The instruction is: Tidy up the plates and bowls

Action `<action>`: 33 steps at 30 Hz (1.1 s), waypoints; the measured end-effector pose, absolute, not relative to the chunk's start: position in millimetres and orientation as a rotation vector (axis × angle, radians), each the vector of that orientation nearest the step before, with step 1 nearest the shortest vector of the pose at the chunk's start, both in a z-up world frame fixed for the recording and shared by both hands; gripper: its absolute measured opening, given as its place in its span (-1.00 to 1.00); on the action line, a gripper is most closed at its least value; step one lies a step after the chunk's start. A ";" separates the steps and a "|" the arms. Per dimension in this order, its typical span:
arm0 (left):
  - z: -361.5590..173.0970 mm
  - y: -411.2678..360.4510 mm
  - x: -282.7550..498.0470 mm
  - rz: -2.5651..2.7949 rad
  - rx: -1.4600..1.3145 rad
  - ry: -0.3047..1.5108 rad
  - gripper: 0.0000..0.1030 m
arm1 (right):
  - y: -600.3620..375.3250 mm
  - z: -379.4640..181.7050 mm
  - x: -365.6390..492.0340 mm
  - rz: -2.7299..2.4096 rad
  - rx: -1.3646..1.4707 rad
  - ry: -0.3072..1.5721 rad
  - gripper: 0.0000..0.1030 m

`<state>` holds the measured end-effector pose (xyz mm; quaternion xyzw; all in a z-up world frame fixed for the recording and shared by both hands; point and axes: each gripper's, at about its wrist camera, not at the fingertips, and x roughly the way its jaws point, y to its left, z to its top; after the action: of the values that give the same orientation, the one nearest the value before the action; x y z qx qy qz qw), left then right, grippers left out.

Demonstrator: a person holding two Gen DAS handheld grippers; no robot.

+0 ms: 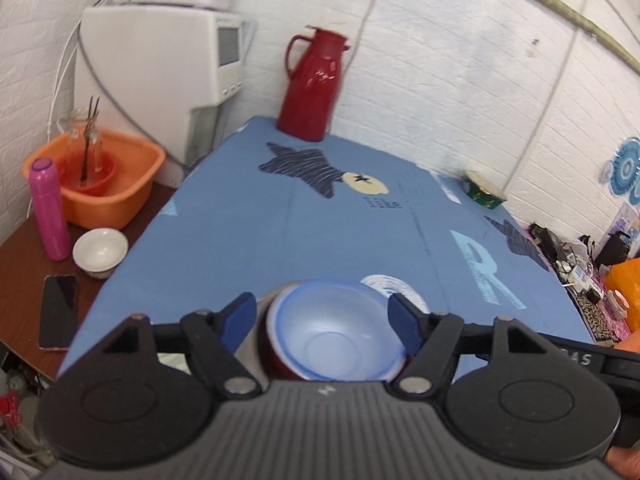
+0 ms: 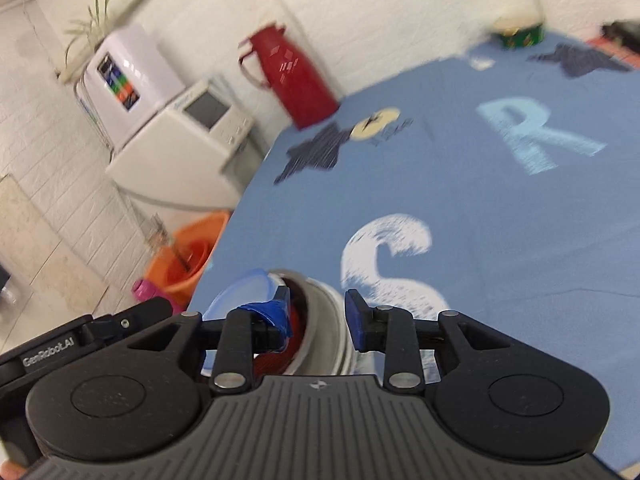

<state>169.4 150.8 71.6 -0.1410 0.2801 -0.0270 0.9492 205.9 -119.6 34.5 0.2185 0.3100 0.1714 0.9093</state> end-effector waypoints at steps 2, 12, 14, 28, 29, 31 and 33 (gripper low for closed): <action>68.8 128.8 160.3 -0.073 -0.259 0.560 0.40 | -125.7 29.4 187.9 0.290 0.487 0.548 -0.69; 43.9 78.1 103.7 -0.135 -0.214 0.591 0.40 | -155.0 22.0 137.9 0.136 0.424 0.538 -0.60; 38.7 74.4 90.4 -0.136 -0.208 0.597 0.40 | -160.3 18.3 125.2 0.127 0.420 0.526 -0.58; 19.1 60.6 5.3 -0.136 -0.133 0.558 0.40 | -177.3 0.8 37.4 0.136 0.404 0.468 -0.51; 17.2 61.4 1.4 -0.144 -0.127 0.555 0.40 | -176.9 -6.1 31.9 0.136 0.394 0.468 -0.51; 12.0 60.1 -3.0 -0.139 -0.115 0.553 0.40 | -177.0 -19.3 26.3 0.131 0.389 0.503 -0.51; 7.2 58.5 2.0 -0.123 -0.105 0.567 0.40 | -178.1 -28.3 23.0 0.138 0.394 0.532 -0.50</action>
<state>2.0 58.5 7.2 -0.0516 0.2794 -0.0608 0.9568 23.0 -178.1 -28.3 0.1931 0.2608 0.0676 0.9434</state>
